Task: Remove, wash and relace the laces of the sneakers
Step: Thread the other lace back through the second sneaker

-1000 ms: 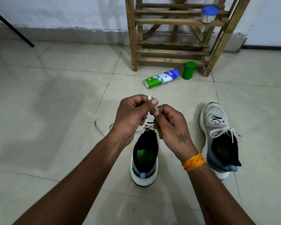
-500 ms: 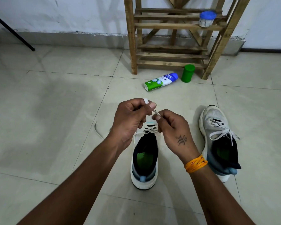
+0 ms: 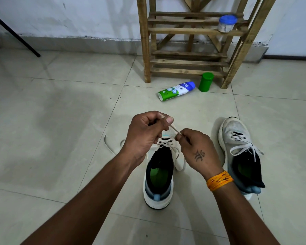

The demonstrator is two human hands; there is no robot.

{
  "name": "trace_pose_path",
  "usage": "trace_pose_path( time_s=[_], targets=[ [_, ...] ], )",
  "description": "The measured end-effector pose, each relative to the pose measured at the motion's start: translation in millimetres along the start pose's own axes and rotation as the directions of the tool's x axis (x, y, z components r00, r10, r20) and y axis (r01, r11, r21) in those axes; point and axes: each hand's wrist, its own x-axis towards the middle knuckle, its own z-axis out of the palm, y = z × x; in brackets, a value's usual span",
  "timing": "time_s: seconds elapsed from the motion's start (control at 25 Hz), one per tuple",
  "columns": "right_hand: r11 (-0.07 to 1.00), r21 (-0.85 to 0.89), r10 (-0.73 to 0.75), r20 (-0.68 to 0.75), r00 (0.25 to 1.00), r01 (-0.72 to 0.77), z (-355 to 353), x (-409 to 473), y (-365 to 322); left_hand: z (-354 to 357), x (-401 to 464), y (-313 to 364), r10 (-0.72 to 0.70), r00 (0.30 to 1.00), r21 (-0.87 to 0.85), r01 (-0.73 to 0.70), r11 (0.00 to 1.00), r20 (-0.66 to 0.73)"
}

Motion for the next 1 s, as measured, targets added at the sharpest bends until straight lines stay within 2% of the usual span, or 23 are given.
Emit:
trace_pose_path(
  time_s=[0.04, 0.2, 0.28, 0.36, 0.52, 0.72, 0.84, 0.92, 1.0],
  targets=[
    [1.000, 0.016, 0.004, -0.010, 1.000, -0.004, 0, -2, 0, -1, 0, -1, 0.002, 1.000, -0.002, -0.002, 1.000, -0.002],
    [0.948, 0.305, -0.085, -0.052, 0.995, 0.097, -1, -5, -26, 0, -4, -6, 0.007, 1.000, -0.020, -0.006, 1.000, 0.018],
    [0.953, 0.291, -0.070, -0.073, 0.995, 0.089, -1, -4, -26, -1, -4, -5, 0.003, 1.000, 0.005, -0.003, 1.000, 0.013],
    [0.970, 0.240, -0.011, -0.102, 0.995, 0.035, -4, -3, -18, -5, -1, -4, 0.013, 1.000, 0.101, -0.014, 0.995, 0.014],
    [0.987, 0.159, 0.030, -0.138, 0.990, -0.007, -8, -2, -6, -14, 0, -7, 0.001, 0.996, 0.244, -0.022, 0.969, 0.086],
    [0.998, 0.067, -0.010, -0.132, 0.991, 0.019, -4, 0, -1, -13, 0, -10, -0.021, 0.999, 0.344, 0.030, 0.939, -0.029],
    [0.975, 0.213, -0.068, -0.025, 0.997, 0.071, -1, -1, -7, -8, -5, -9, 0.000, 1.000, 0.366, -0.003, 0.931, 0.006],
    [0.945, 0.327, -0.037, 0.039, 0.999, 0.023, 3, 1, -10, -7, -6, -9, 0.009, 1.000, 0.365, -0.015, 0.931, 0.018],
    [0.926, 0.375, 0.025, 0.020, 1.000, -0.030, 7, 4, -7, -10, -4, -13, -0.026, 1.000, 0.342, 0.022, 0.939, 0.007]
  ],
)
